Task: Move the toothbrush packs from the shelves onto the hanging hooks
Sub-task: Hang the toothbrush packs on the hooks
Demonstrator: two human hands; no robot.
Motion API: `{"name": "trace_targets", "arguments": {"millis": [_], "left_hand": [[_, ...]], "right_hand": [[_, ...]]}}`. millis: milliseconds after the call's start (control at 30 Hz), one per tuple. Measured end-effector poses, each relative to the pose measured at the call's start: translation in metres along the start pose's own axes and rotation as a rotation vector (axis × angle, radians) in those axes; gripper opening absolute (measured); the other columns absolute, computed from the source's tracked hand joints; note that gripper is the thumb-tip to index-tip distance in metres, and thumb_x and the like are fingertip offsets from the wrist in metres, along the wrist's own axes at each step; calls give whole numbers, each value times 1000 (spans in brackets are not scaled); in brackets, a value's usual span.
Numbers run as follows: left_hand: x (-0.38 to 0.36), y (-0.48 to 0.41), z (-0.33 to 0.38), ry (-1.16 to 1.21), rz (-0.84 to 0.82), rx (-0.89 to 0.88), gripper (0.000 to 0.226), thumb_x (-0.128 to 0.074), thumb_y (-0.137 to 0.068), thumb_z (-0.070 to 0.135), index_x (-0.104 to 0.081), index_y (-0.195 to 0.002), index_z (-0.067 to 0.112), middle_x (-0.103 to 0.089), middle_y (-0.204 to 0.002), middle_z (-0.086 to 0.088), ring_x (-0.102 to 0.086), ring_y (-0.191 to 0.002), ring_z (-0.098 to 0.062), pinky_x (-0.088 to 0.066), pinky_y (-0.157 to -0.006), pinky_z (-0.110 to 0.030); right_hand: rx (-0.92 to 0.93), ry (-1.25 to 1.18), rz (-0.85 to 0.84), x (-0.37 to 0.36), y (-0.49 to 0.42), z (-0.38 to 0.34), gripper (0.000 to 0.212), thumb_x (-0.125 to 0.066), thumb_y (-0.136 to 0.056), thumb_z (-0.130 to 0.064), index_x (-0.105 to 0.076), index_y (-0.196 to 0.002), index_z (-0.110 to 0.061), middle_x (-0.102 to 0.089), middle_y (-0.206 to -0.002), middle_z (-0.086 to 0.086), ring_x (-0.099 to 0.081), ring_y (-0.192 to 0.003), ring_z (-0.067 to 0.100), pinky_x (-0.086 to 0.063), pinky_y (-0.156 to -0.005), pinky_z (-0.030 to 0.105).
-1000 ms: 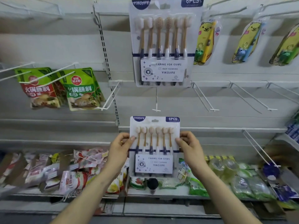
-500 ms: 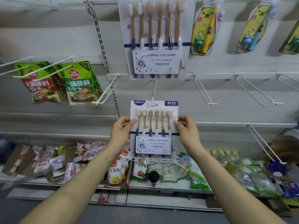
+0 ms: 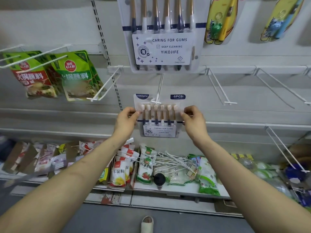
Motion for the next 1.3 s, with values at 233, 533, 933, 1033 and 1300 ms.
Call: {"name": "trace_targets", "arguments": {"millis": [233, 533, 933, 1033, 1300], "left_hand": [[-15, -54, -9, 8, -7, -57, 17, -66, -101, 41, -71, -104, 26, -75, -99, 5, -72, -96, -19, -63, -89, -48], [-38, -154, -27, 27, 27, -136, 21, -65, -92, 49, -73, -98, 30, -74, -96, 4, -74, -94, -25, -63, -89, -50], [-55, -188, -13, -100, 65, -163, 16, -62, -104, 32, -72, -102, 20, -70, -97, 0, -69, -95, -25, -61, -90, -50], [-55, -189, -10, -124, 72, -169, 20, -62, -104, 32, -73, -110, 16, -72, -103, -1, -69, -96, -23, -60, -91, -46], [-54, -113, -34, -312, -66, -20, 37, -56, -105, 33, -51, -139, 19, -63, -120, 1, -66, -108, -26, -58, -94, -46]], "right_hand": [[33, 17, 54, -15, -51, 12, 5, -64, -99, -21, -62, -96, -26, -69, -93, -3, -69, -92, 26, -60, -86, 54], [73, -4, 129, -39, -143, 44, 14, -62, -84, -35, -62, -80, -48, -70, -88, -8, -71, -95, 28, -62, -85, 54], [32, 24, 171, -49, -170, 24, 9, -59, -90, -21, -63, -86, -27, -70, -92, -2, -70, -92, 28, -63, -81, 52], [25, 18, 181, -51, -169, 24, 9, -57, -89, -19, -64, -87, -25, -70, -91, -2, -70, -92, 29, -62, -82, 53], [-46, 168, 115, -22, -112, 23, 28, -61, -102, -19, -61, -127, -8, -68, -119, 9, -64, -109, 27, -51, -94, 38]]}}
Point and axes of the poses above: each hand's wrist, its own y-axis away from the middle knuckle, its own x-axis out of the back of the hand, z = x × y, the point moved 3 cm from there along -y, towards the middle knuckle
